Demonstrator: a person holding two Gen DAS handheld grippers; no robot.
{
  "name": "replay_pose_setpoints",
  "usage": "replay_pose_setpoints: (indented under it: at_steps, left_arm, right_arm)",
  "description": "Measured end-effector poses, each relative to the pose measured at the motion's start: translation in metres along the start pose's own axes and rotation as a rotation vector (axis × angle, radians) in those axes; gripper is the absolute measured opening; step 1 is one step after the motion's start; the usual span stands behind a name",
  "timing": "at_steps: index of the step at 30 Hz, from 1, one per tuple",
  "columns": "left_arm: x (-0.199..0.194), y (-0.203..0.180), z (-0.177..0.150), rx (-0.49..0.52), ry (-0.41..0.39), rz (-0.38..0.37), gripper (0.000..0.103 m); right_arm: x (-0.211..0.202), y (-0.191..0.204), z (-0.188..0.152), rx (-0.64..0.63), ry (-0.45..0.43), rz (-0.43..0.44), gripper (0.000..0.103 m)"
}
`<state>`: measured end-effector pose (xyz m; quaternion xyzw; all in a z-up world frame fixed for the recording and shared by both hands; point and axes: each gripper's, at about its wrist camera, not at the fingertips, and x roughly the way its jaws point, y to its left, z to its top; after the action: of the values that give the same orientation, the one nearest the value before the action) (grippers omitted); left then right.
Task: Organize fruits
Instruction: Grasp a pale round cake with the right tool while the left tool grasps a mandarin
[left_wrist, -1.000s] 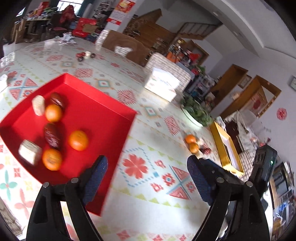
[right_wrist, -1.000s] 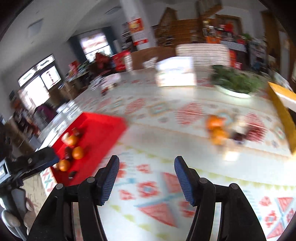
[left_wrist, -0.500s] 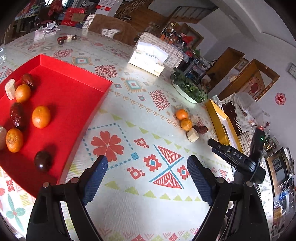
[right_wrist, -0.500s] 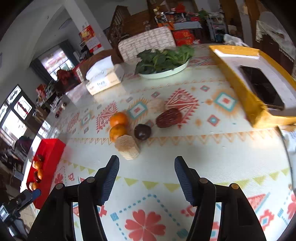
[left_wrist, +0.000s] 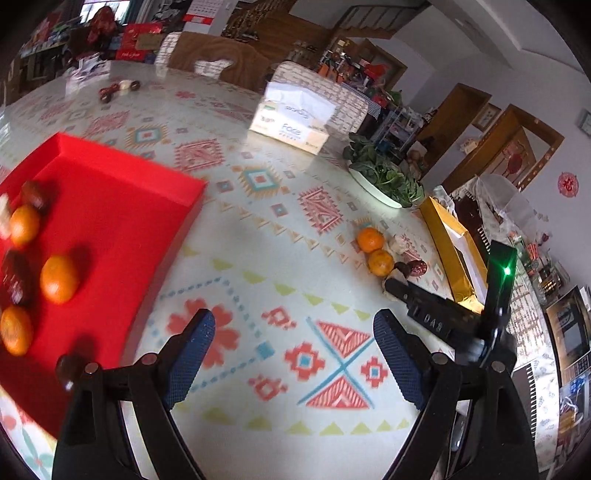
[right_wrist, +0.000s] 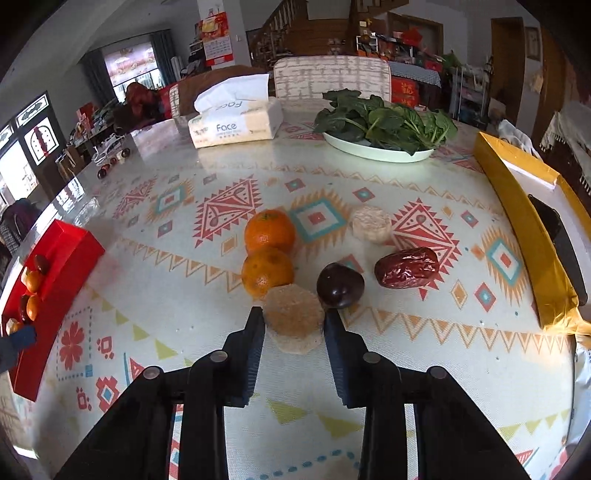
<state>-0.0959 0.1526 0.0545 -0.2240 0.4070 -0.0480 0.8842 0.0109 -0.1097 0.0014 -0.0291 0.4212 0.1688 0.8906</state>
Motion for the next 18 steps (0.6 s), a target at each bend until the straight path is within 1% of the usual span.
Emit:
replay_pose_setpoints:
  at_steps: [5, 7, 9, 11, 13, 15, 18]
  left_arm:
    - [0.031, -0.028, 0.018, 0.050, 0.024, -0.029, 0.087]
    - [0.049, -0.042, 0.025, 0.074, 0.042, -0.031, 0.087]
    - [0.067, -0.055, 0.030, 0.100, 0.062, -0.041, 0.087]
    - [0.091, -0.068, 0.034, 0.131, 0.095, -0.052, 0.087]
    - [0.108, -0.077, 0.035, 0.141, 0.125, -0.043, 0.076]
    - [0.128, -0.087, 0.035, 0.154, 0.164, -0.057, 0.069]
    - [0.148, -0.101, 0.036, 0.191, 0.174, -0.042, 0.067]
  right_arm:
    - [-0.009, -0.006, -0.004, 0.017, -0.005, 0.006, 0.036]
    - [-0.014, -0.008, -0.008, 0.025, -0.003, -0.001, 0.036]
    - [-0.020, -0.010, -0.012, 0.023, -0.007, -0.028, 0.036]
    - [-0.023, -0.011, -0.014, 0.024, -0.007, -0.036, 0.036]
    - [-0.024, -0.013, -0.015, 0.031, -0.002, -0.024, 0.036]
    - [-0.021, -0.016, -0.015, 0.035, 0.014, -0.018, 0.036]
    - [-0.018, -0.020, -0.014, 0.050, 0.030, -0.006, 0.036]
